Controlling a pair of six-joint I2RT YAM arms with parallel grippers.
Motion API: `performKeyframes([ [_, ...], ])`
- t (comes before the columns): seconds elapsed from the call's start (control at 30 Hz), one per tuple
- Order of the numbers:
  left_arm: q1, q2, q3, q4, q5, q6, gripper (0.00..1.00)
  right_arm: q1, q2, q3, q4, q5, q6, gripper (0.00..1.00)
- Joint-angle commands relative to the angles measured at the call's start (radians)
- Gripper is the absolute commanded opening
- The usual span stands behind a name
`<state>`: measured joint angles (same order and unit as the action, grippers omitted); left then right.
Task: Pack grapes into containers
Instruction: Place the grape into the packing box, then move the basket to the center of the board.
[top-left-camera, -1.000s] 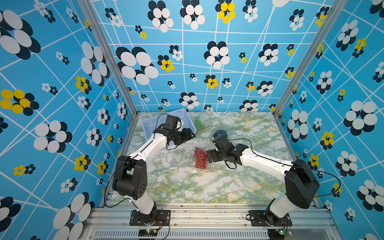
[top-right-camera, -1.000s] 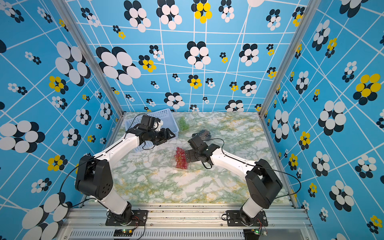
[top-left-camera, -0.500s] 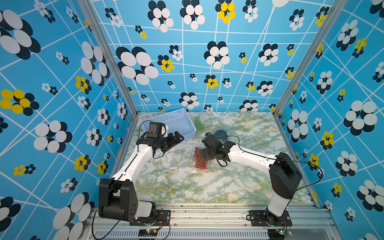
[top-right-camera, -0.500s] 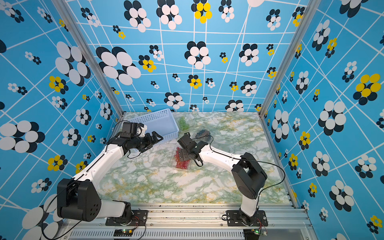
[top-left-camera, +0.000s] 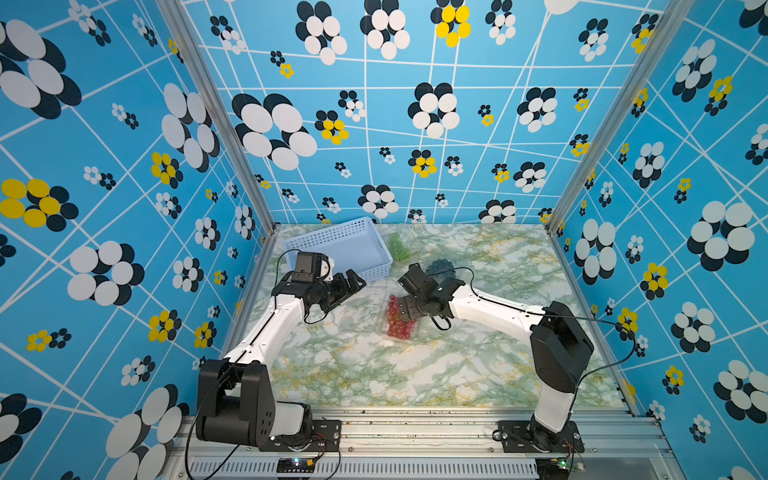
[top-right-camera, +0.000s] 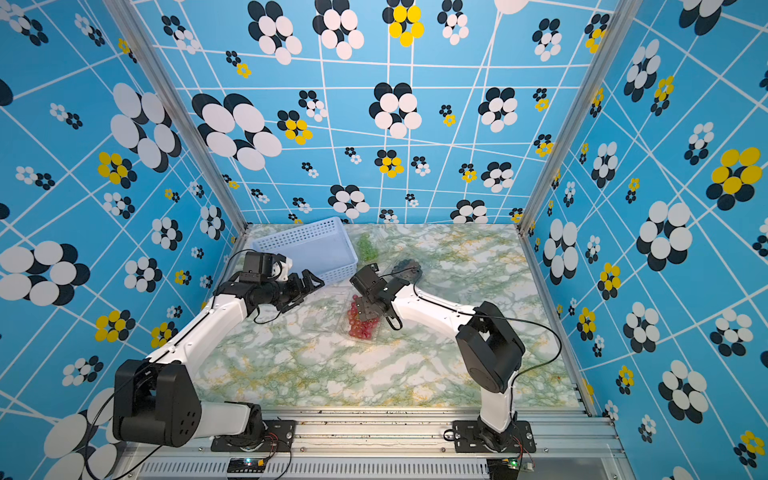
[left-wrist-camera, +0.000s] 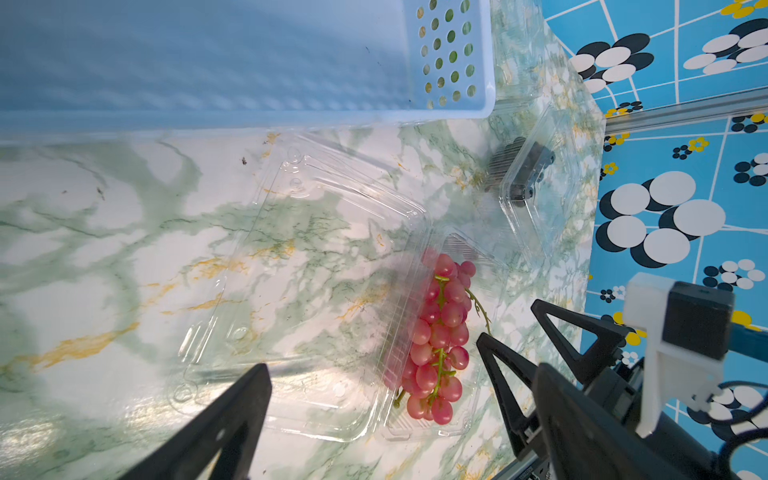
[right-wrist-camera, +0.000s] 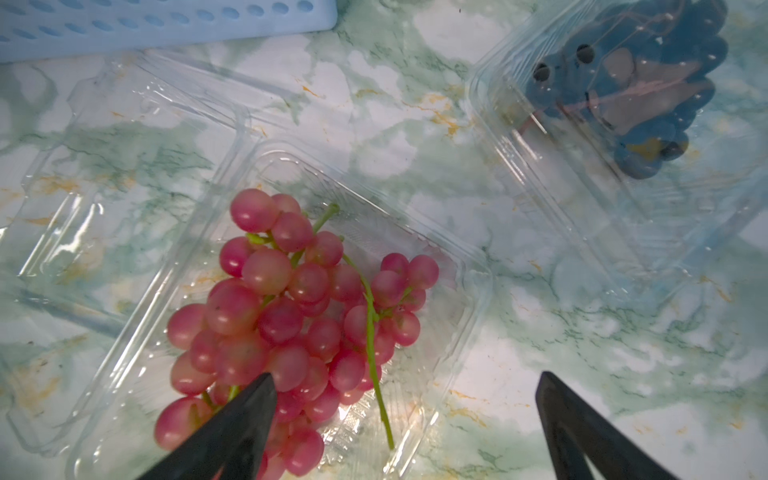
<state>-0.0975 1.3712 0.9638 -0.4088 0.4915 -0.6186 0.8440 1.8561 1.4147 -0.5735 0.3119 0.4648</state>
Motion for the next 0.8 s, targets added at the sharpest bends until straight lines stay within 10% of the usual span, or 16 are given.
performKeyframes([
  [0.0,0.009,0.000,-0.031,0.053,-0.032,-0.027,0.99,0.007,-0.038,0.031,-0.045,-0.015,0.004,0.99],
  [0.77,0.009,0.188,0.080,0.202,-0.096,-0.080,1.00,0.012,0.010,0.038,-0.069,0.014,-0.026,0.99],
])
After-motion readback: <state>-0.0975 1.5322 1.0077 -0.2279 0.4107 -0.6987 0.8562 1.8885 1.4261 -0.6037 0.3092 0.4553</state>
